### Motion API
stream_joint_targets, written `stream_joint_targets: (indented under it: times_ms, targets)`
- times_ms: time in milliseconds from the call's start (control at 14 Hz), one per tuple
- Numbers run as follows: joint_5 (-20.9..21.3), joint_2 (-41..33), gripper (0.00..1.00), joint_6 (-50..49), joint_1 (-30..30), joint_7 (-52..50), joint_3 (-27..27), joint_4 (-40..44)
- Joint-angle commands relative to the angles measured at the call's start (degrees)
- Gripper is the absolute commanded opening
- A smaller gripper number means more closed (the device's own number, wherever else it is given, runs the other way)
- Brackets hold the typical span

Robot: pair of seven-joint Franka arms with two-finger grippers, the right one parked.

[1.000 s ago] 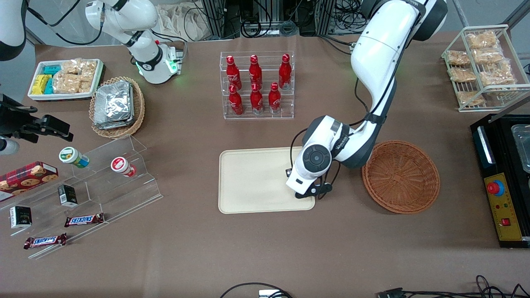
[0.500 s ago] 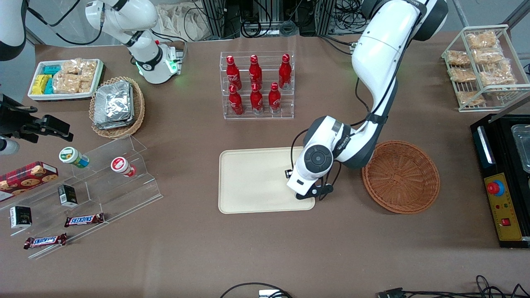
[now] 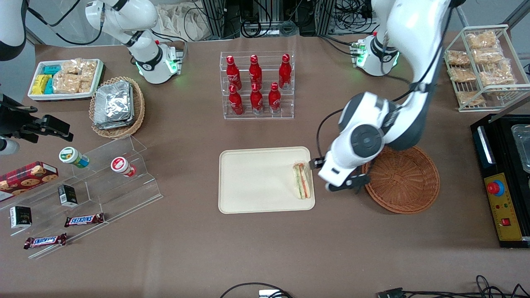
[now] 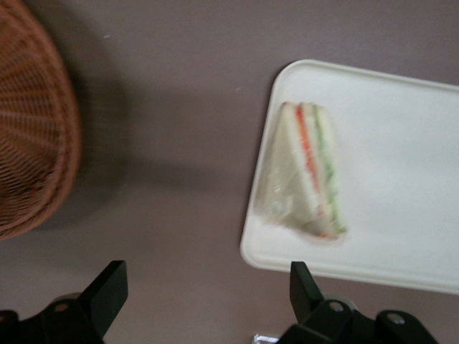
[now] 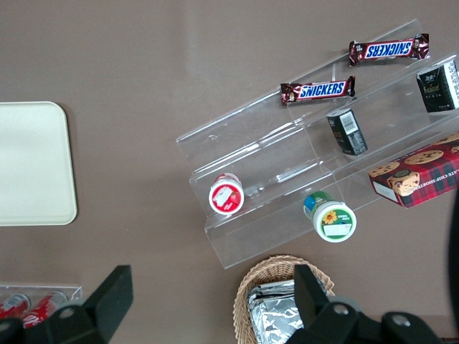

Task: Place sandwich from basket to tray

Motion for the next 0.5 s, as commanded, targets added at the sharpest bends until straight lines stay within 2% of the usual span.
stream_joint_targets:
  times_ms: [0, 71, 214, 429]
  targets:
    - [-0.7, -11.4, 1.00, 0.6, 3.3, 6.0, 0.0, -12.3]
    - [-0.7, -13.5, 1.00, 0.5, 5.3, 8.8, 0.0, -13.8]
    - [-0.2, -14.8, 1.00, -3.4, 8.9, 10.0, 0.2, -11.4]
    - [0.1, -12.7, 1.00, -15.2, 15.1, 10.1, 0.2, 0.6]
